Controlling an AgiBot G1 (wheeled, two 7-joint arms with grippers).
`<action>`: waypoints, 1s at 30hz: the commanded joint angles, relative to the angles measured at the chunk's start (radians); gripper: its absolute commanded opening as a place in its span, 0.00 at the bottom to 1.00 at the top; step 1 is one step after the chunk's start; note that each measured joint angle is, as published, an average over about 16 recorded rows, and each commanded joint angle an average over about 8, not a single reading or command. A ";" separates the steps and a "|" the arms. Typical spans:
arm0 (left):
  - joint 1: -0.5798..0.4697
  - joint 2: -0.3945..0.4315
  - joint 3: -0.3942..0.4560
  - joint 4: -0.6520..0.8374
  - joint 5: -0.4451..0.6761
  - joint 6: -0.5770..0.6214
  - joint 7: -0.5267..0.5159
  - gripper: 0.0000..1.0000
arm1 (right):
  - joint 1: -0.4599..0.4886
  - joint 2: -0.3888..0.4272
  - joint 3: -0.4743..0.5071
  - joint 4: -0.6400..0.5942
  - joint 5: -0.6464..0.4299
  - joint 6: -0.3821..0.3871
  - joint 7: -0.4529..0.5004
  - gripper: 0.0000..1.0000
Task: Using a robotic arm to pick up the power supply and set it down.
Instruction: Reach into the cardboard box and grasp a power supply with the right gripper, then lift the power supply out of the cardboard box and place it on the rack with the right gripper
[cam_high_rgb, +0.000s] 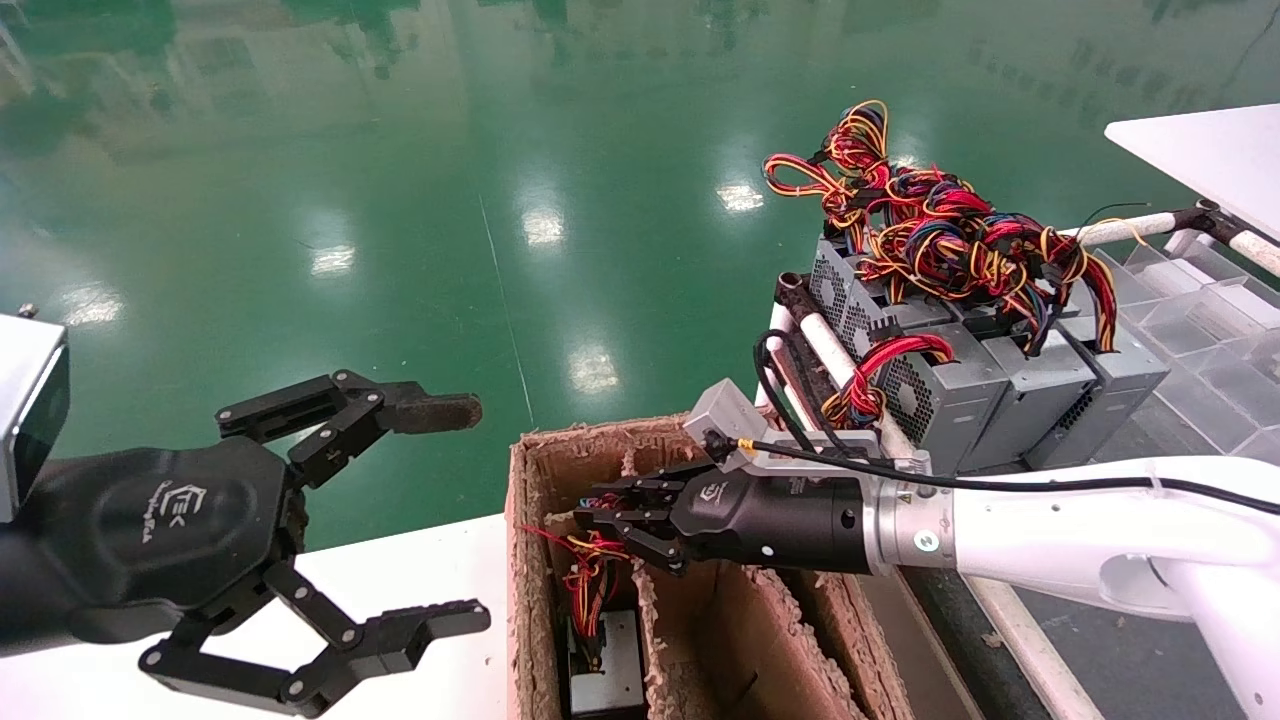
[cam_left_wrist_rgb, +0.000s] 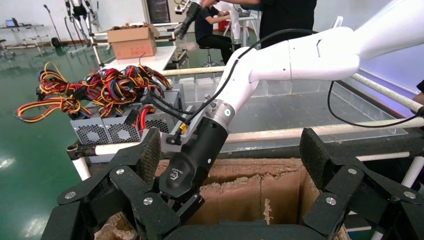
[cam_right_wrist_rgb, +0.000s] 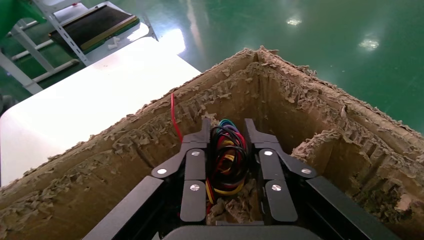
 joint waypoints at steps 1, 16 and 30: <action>0.000 0.000 0.000 0.000 0.000 0.000 0.000 1.00 | 0.003 0.001 -0.002 -0.005 -0.001 -0.007 0.001 0.00; 0.000 0.000 0.000 0.000 0.000 0.000 0.000 1.00 | -0.027 0.041 0.035 0.071 0.064 -0.031 0.023 0.00; 0.000 0.000 0.000 0.000 0.000 0.000 0.000 1.00 | -0.031 0.142 0.109 0.276 0.172 -0.062 0.096 0.00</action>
